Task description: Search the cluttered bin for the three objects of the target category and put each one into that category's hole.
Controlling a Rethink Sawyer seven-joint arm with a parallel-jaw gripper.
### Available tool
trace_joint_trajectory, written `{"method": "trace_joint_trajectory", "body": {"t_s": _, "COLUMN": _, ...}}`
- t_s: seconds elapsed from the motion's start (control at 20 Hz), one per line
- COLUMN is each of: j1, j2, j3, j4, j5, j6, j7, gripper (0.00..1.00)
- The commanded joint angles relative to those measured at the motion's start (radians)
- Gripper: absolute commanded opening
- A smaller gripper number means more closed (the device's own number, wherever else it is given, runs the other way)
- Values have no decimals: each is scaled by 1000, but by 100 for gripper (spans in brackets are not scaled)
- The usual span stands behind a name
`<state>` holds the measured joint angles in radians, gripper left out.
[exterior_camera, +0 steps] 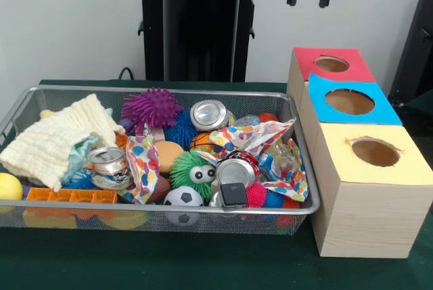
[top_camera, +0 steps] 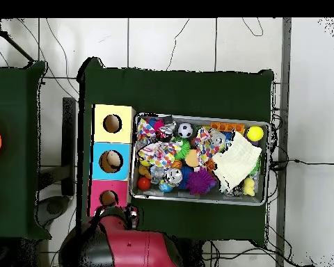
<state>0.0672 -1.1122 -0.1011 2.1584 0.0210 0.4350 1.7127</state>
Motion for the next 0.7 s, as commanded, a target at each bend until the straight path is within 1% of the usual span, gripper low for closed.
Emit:
{"method": "trace_joint_trajectory", "body": {"t_s": 0.05, "j1": -26, "j2": 112, "j3": -9, "j4": -93, "j5": 36, "j6": -54, "j7": 231, "gripper": 100}}
{"method": "trace_joint_trajectory", "body": {"t_s": 0.15, "j1": -22, "j2": 124, "j3": -13, "j4": -104, "j5": 31, "j6": -55, "j7": 230, "gripper": 100}}
{"method": "trace_joint_trajectory", "body": {"t_s": 0.3, "j1": -32, "j2": 133, "j3": -7, "j4": -97, "j5": 35, "j6": -68, "j7": 220, "gripper": 100}}
{"method": "trace_joint_trajectory", "body": {"t_s": 0.7, "j1": -59, "j2": 201, "j3": 13, "j4": -118, "j5": 60, "j6": -130, "j7": 228, "gripper": 100}}
